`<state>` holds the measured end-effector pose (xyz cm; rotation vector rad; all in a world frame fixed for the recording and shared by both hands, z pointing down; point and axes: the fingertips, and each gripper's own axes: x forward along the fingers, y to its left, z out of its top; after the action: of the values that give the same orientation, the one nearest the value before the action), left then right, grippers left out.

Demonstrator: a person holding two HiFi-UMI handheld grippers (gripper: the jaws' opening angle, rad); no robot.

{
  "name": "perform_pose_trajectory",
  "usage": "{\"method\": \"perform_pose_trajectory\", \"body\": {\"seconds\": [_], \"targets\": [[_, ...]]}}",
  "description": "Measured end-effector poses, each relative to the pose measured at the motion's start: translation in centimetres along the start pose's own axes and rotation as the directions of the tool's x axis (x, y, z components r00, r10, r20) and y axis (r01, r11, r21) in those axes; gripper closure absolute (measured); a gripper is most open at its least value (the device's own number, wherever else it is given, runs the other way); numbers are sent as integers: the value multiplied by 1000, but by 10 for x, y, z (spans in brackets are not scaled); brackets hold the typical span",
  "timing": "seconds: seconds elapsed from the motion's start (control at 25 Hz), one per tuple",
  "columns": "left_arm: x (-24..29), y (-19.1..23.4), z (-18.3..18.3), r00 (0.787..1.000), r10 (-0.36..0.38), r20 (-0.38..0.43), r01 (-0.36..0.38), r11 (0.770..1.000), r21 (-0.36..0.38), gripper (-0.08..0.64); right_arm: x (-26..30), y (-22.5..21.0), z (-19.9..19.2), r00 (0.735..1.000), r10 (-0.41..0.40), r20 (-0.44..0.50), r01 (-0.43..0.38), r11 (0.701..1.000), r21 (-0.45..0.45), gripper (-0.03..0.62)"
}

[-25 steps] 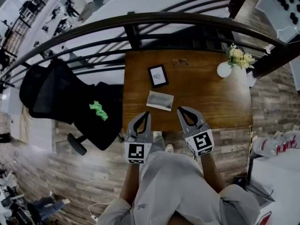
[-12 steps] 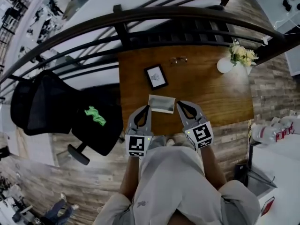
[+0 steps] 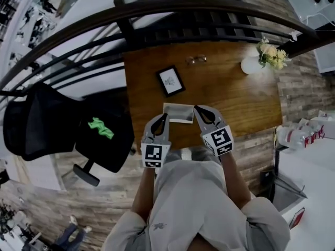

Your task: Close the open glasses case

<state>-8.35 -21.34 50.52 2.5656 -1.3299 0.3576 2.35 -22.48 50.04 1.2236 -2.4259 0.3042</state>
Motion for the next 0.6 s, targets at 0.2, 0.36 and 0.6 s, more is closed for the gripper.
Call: {"method": "perform_pose_trajectory", "body": {"seconds": [0.2,0.36,0.6], "targets": [[14,-4,-23,999,-2,-53,0,1000,-25,540,15,-8,-20,999,24,-48,-24,1000,10,589],[24,-9,-39,995,11,-97,-14,999,-30,540,25,-11,-33,995,62,-78,-61,998,8,589],[37,-15,-53,988,48,-144,-57,997,-56,540,39,-15,-47,985,130,-113,-132,991,-15,589]]}}
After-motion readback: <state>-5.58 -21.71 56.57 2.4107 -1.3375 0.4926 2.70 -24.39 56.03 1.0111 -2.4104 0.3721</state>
